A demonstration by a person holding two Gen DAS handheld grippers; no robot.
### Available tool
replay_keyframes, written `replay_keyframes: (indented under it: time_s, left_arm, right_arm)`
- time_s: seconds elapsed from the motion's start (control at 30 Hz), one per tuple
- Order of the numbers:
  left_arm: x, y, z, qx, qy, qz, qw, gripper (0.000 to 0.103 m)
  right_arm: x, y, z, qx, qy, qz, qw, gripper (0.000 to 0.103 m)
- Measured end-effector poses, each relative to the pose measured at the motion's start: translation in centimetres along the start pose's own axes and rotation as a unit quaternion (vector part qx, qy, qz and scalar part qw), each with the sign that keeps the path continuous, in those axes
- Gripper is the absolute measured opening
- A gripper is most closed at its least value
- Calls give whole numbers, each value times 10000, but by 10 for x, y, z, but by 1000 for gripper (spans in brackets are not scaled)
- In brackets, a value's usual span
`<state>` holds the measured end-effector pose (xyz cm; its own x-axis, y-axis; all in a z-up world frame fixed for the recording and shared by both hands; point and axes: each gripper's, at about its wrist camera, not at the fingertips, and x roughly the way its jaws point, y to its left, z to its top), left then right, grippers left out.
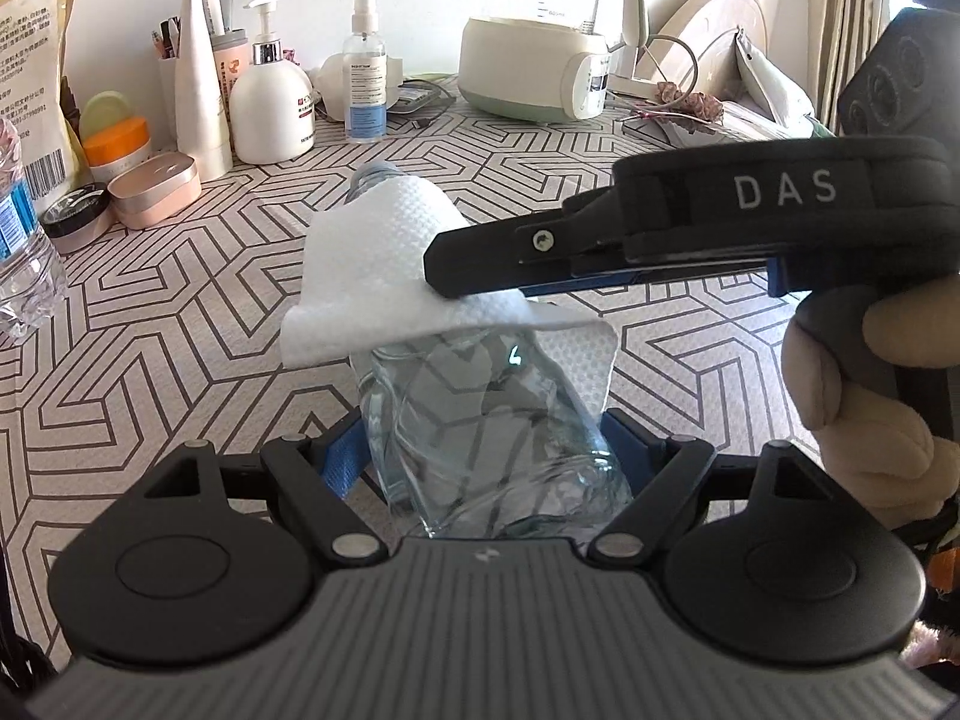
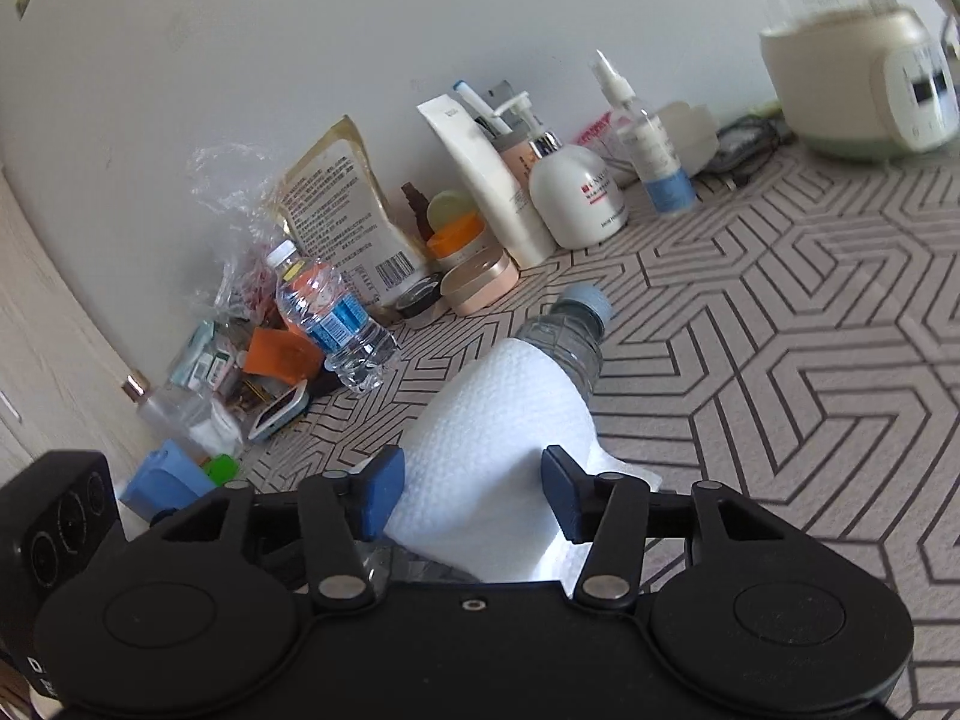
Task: Clean container
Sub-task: 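Rub the white towel over the bottle's body with the right tool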
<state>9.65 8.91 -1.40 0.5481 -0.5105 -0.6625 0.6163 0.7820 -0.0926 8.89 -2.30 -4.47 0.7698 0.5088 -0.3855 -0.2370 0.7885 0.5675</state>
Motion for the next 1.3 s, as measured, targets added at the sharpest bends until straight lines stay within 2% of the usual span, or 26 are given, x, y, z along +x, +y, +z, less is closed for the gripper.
replay_keyframes:
  time_s: [0.37, 0.57, 0.83, 1.3]
  left_arm:
    - [4, 8, 3, 134, -8, 24, 9999, 81]
    - [2, 21, 6, -196, -63, -181, 9996, 81]
    - [11, 16, 9, -66, -50, -59, 9999, 81]
    - [-21, 38, -8, -135, -51, -104, 9998, 81]
  right_arm:
    - [-4, -4, -1, 41, 102, 177, 9998, 56]
    - [-10, 1, -4, -64, 215, 242, 9995, 56]
    - [-11, 10, -6, -269, 212, 179, 9993, 56]
    - [-17, 15, -11, -319, 333, 229, 9987, 56]
